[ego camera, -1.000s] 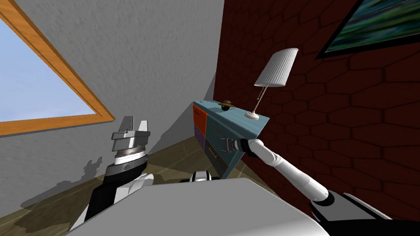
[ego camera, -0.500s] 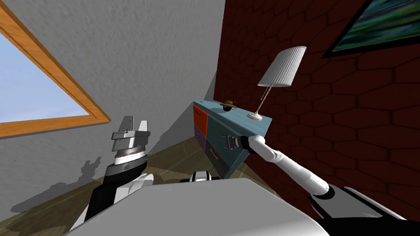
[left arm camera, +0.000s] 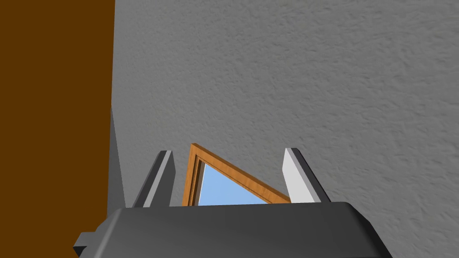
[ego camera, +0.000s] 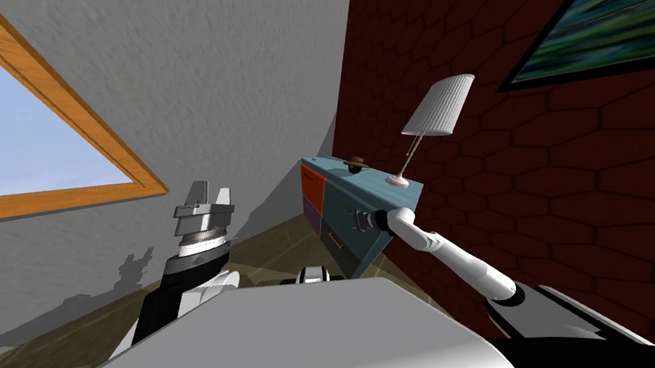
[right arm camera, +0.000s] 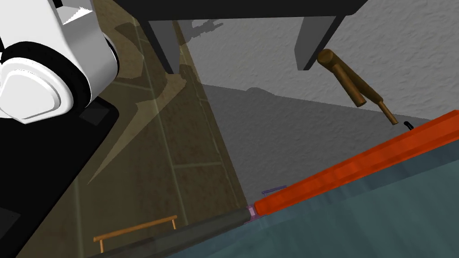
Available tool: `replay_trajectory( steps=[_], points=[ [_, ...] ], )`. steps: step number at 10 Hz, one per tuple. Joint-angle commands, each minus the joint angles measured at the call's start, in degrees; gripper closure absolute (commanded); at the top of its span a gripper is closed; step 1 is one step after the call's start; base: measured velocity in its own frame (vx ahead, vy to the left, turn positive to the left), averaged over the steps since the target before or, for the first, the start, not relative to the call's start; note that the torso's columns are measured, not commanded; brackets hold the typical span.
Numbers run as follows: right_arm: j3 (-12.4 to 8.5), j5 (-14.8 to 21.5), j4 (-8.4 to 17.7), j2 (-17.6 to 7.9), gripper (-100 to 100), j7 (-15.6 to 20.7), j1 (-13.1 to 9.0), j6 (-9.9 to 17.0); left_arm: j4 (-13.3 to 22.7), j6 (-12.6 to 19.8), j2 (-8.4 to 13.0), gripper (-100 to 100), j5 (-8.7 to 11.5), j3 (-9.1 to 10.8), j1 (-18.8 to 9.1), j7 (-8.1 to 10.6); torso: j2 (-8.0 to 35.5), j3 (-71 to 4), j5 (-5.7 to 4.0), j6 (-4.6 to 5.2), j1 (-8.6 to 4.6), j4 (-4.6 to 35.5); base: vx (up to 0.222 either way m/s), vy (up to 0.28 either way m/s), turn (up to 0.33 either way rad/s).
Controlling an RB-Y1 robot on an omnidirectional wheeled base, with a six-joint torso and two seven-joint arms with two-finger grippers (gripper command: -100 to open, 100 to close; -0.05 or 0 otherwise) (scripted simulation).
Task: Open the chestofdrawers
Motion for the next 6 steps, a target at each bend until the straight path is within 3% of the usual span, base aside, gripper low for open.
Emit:
replay_trajectory(
  steps=[1,3,4,5,6],
  points=[
    [-0.24,3.05,0.32,-1.15,-100,0.03,-2.37,0.25,0.00,0.00,0.00,0,0.00,0.00,0.00,0.00,-0.05,-0.01,-0.05,0.04,-0.10,-0.05,0.034,0.040,-0.033],
    [0.92,3.40,-0.08,-0.83,-100,-0.45,-2.42,-0.80,0.00,0.00,0.00,0,0.00,0.00,0.00,0.00,-0.17,-0.07,-0.06,0.01,-0.15,-0.10,0.013,0.024,-0.040],
    [2.18,4.94,1.30,0.33,-100,0.54,-1.30,0.56,0.00,0.00,0.00,0,0.00,0.00,0.00,0.00,-0.13,-0.04,-0.15,-0.06,-0.12,-0.23,0.023,0.054,-0.033],
    [1.91,4.01,0.60,-0.26,-100,-0.03,-1.67,-0.66,0.01,0.00,0.00,0,0.00,0.00,0.00,0.00,-0.47,-0.19,-0.18,-0.25,0.11,-0.42,-0.003,0.034,-0.030],
    [2.16,4.04,0.66,-0.17,100,0.13,-1.43,-0.63,0.00,0.00,0.00,0,0.00,0.00,0.00,0.00,-0.47,-0.25,-0.15,-0.17,0.09,-0.46,-0.016,0.005,-0.001]
  ],
)
